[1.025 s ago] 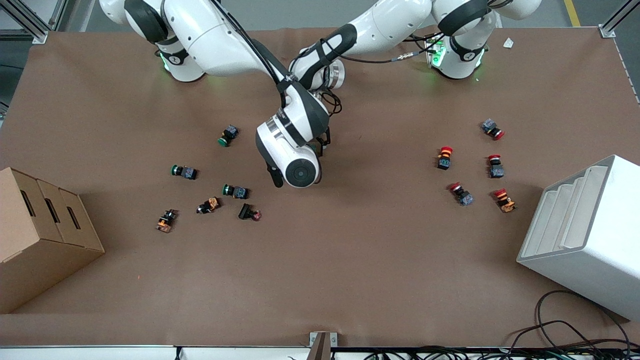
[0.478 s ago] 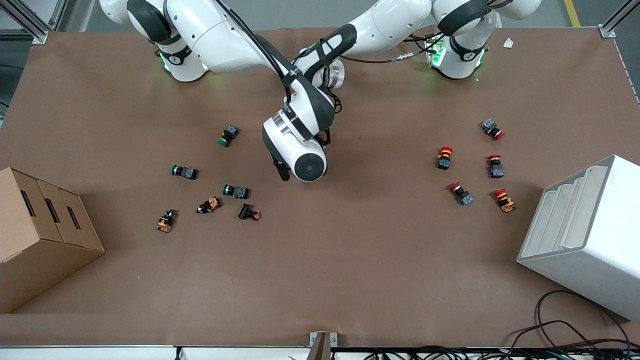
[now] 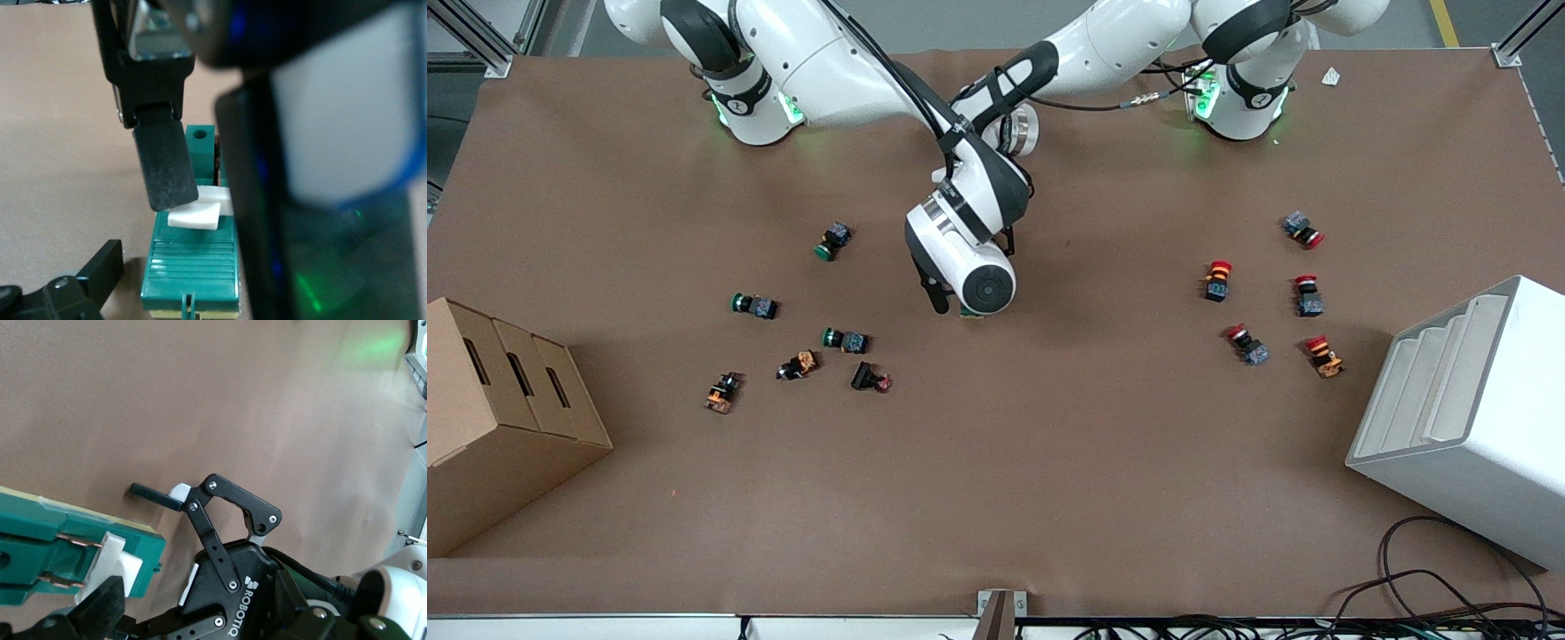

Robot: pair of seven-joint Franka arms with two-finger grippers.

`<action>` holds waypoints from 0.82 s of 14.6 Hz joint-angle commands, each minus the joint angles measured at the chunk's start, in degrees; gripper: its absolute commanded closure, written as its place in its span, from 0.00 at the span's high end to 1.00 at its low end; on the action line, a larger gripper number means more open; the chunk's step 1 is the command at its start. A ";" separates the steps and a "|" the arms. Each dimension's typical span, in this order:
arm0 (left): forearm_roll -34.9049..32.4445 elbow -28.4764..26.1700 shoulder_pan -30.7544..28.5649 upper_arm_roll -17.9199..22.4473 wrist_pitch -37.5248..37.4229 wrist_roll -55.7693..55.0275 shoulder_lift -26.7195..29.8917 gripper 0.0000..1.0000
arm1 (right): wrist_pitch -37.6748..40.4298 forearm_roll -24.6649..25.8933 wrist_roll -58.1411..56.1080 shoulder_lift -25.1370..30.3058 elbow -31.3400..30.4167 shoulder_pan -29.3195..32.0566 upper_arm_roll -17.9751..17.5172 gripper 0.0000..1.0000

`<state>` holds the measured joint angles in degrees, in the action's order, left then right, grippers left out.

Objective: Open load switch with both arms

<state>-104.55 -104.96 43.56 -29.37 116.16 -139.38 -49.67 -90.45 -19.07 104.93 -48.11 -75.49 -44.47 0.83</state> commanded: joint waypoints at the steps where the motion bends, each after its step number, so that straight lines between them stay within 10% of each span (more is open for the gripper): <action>1: 0.05 0.55 -0.14 0.01 2.06 -0.54 -1.83 1.00 | -2.71 0.17 -0.68 1.26 -3.88 0.26 0.13 1.00; 12: 0.93 0.55 -0.49 -0.25 -1.90 0.16 0.89 0.99 | 11.52 10.36 -37.90 9.51 3.07 18.26 0.40 1.00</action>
<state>-104.46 -104.80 43.45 -29.41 115.42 -139.40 -49.69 -79.50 -11.84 74.49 -43.10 -70.49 -28.55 2.31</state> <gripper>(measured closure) 0.000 0.000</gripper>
